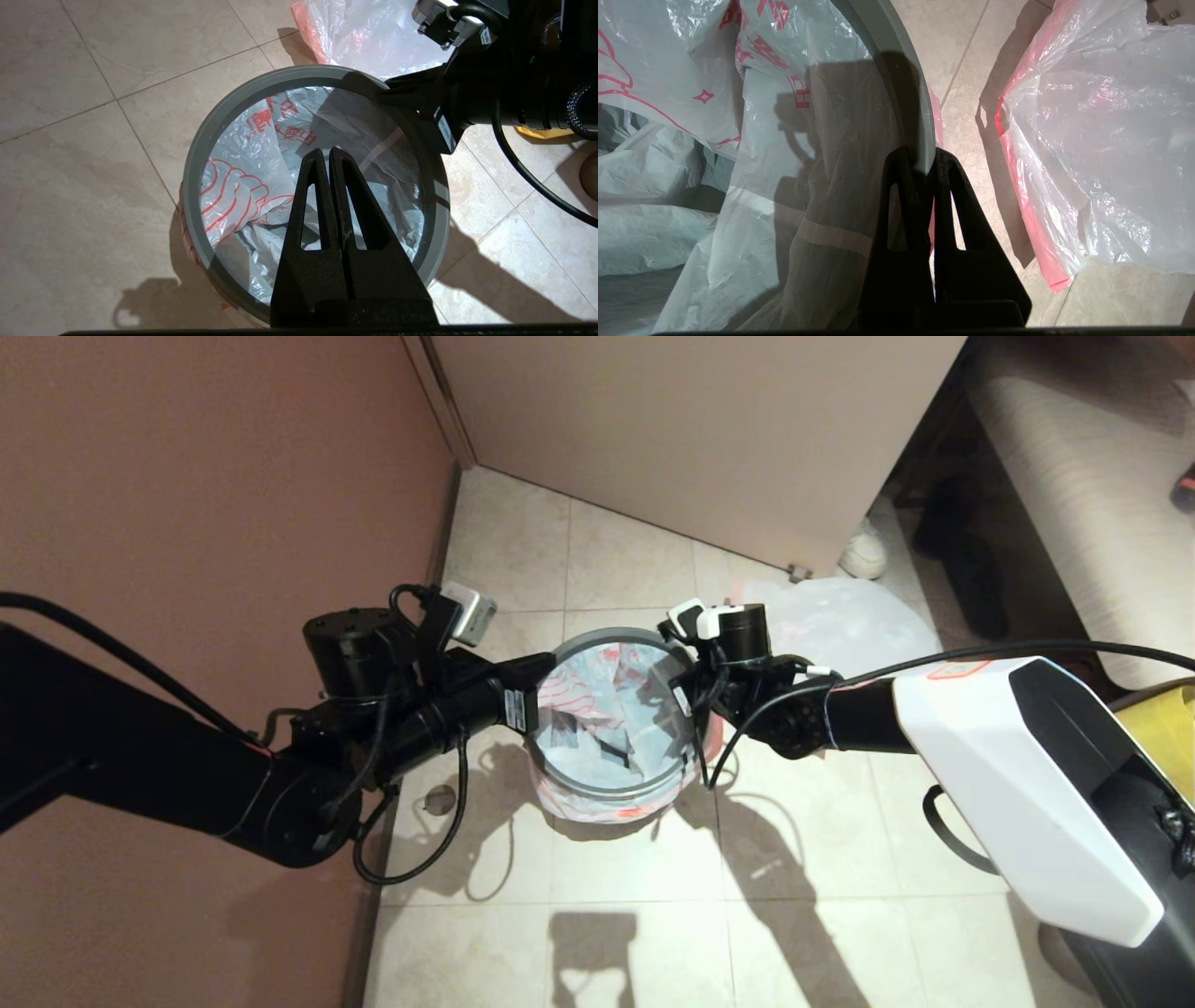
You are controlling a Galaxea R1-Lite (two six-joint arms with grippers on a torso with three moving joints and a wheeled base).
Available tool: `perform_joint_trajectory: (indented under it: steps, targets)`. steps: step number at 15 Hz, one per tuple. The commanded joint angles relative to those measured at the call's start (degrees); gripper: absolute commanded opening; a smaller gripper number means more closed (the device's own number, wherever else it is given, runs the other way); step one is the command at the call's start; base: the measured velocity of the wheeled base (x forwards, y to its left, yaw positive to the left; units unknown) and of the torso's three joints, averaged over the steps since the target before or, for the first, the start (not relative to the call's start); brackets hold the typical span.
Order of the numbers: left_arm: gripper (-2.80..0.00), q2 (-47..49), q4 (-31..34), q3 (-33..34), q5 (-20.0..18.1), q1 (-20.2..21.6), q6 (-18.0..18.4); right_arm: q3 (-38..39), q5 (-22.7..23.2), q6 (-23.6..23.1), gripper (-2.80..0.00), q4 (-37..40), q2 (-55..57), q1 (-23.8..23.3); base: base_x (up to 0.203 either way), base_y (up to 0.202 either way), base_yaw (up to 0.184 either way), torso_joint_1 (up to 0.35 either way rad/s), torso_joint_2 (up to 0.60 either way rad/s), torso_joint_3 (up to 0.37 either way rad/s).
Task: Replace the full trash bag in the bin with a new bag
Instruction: Place the trash can ring on the trash can
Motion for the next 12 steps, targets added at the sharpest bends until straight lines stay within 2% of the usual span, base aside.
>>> perform_joint_trajectory:
  steps: [1, 12]
  targets:
    - [-2.8, 0.4, -0.3, 0.0, -0.1, 0.0, 0.1, 0.0, 0.1, -0.2, -2.8, -0.1, 1.0, -0.7, 0.0, 0.0, 0.0, 0.0, 0.0, 0.0]
    - [-2.8, 0.7, -0.3, 0.0, 0.0, 0.0, 0.1, -0.1, 0.9, -0.1, -2.8, 0.0, 2.5, -0.2, 0.0, 0.0, 0.0, 0.0, 0.0, 0.0]
